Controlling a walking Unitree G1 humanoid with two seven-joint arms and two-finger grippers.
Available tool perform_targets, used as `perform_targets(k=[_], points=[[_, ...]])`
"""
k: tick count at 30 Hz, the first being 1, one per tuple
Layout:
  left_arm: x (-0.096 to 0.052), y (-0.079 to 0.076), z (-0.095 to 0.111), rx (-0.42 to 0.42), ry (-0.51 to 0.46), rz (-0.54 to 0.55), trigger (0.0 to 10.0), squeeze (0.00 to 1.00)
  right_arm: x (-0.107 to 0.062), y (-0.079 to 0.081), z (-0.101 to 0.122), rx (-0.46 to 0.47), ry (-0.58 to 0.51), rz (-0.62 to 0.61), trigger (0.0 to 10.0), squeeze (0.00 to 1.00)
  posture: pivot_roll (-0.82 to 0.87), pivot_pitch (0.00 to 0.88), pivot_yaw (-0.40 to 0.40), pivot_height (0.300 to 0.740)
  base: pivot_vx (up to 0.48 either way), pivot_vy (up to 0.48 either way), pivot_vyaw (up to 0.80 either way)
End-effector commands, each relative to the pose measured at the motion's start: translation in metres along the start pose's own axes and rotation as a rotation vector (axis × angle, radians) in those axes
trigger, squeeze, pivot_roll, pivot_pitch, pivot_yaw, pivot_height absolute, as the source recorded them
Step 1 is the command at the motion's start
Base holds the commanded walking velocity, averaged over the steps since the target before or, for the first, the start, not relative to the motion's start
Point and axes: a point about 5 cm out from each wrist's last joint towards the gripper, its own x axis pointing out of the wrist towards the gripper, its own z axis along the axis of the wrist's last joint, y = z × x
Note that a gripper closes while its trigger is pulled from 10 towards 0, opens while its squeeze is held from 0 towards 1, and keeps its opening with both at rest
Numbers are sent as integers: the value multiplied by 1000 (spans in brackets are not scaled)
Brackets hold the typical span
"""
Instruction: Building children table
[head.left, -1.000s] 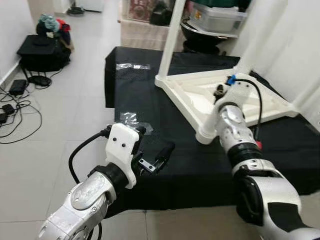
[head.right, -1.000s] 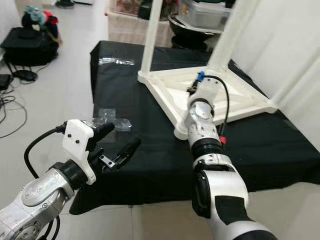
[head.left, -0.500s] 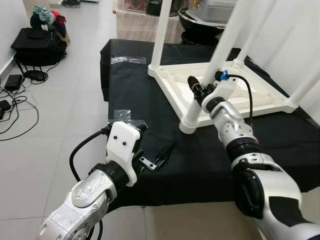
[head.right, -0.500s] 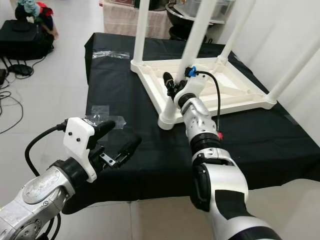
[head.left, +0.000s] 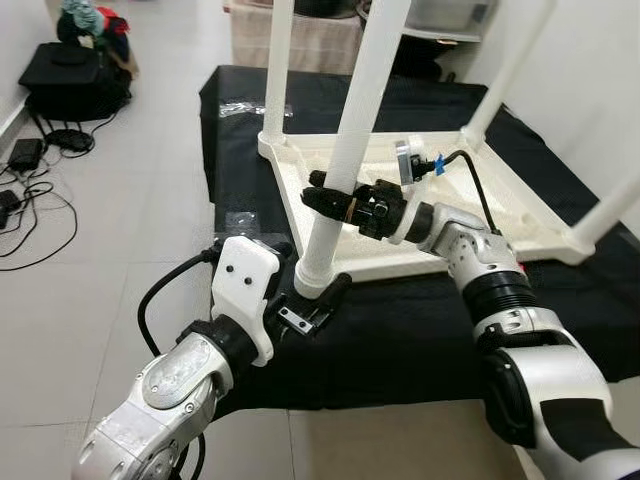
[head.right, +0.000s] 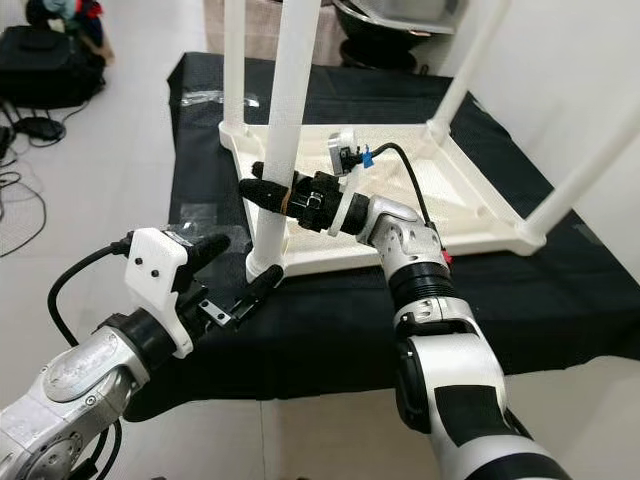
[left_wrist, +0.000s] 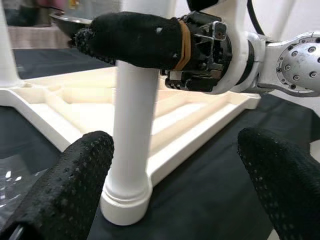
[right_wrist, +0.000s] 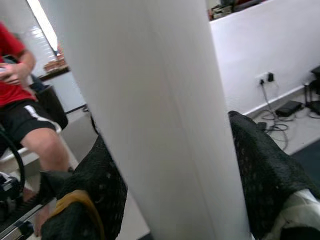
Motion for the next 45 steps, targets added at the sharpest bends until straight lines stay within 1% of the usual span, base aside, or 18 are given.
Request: perform_targets(k=[1, 7, 8, 10, 14, 16, 17, 20, 23, 26, 27, 33, 34, 38, 39, 43, 44, 45], points=[[0, -1, -3, -13, 11, -6, 10000, 0, 5, 4, 0, -14, 10, 56, 10000, 0, 73, 116, -163, 740, 0, 0, 0], [1, -1, -3, -13, 9, -5, 10000, 0, 14, -3, -3, -127, 32, -73, 10000, 0, 70, 113, -163, 740, 0, 0, 0], [1, -1, -3, -13, 8, -5, 10000, 0, 13, -20, 0, -152, -24, -397, 0, 0, 69, 110, -163, 740, 0, 0, 0], [1, -1, -3, -13, 8, -5, 10000, 0, 13, -20, 0, -152, -24, -397, 0, 0, 69, 110, -163, 740, 0, 0, 0], [1, -1, -3, -12, 6, -4, 10000, 0, -7, -37, 4, -183, -81, -763, 0, 0, 68, 111, -163, 740, 0, 0, 0], [1, -1, -3, -14, 7, -5, 10000, 0, -52, -51, 4, -224, -97, -1265, 0, 0, 51, 122, -151, 740, 0, 0, 0], [1, -1, -3, -14, 7, -5, 10000, 0, -52, -51, 4, -224, -97, -1265, 0, 0, 51, 122, -151, 740, 0, 0, 0], [2, -2, -4, -16, 7, -10, 10000, 0, -94, -52, -2, -226, -113, -1653, 0, 0, 52, 122, -153, 740, 0, 0, 0], [3, -2, -3, -19, 5, -13, 10000, 0, -101, -47, -12, -171, -155, -1786, 0, 0, 51, 126, -150, 740, 0, 0, 0], [3, -1, -3, -21, 4, -14, 10000, 0, -87, -46, -16, -125, -182, -1757, 157, 0, 49, 132, -146, 740, 0, 0, 0], [3, -1, -3, -24, 4, -16, 10000, 0, -67, -47, -11, -111, -216, -1634, 10000, 0, 45, 134, -140, 740, 0, 0, 0], [4, -1, -3, -23, 2, -19, 10000, 0, -21, -43, 0, -143, -230, -1339, 10000, 0, 43, 129, -144, 740, 0, 0, 0], [5, 0, -2, -24, -5, -15, 10000, 0, -16, -43, 2, -173, -207, -1278, 10000, 1000, 42, 130, -143, 740, 0, 0, 0], [6, 0, 0, -25, -13, -6, 10000, 0, -15, -43, 4, -183, -175, -1241, 10000, 1000, 46, 129, -150, 740, 0, 0, 0], [5, 1, -1, -25, -12, -4, 10000, 0, -17, -44, 6, -151, -186, -1214, 10000, 0, 46, 134, -150, 740, 0, 0, 0], [4, 2, -1, -29, -12, 0, 10000, 0, -20, -47, 15, -115, -211, -1141, 10000, 0, 46, 133, -151, 740, 0, 0, 0], [4, 2, 0, -29, -13, 1, 10000, 0, -22, -47, 19, -110, -223, -1099, 10000, 1000, 46, 133, -151, 740, 0, 0, 0], [5, 2, 0, -29, -14, 1, 10000, 0, -21, -47, 23, -116, -221, -1051, 10000, 1000, 47, 135, -152, 740, 0, 0, 0]])
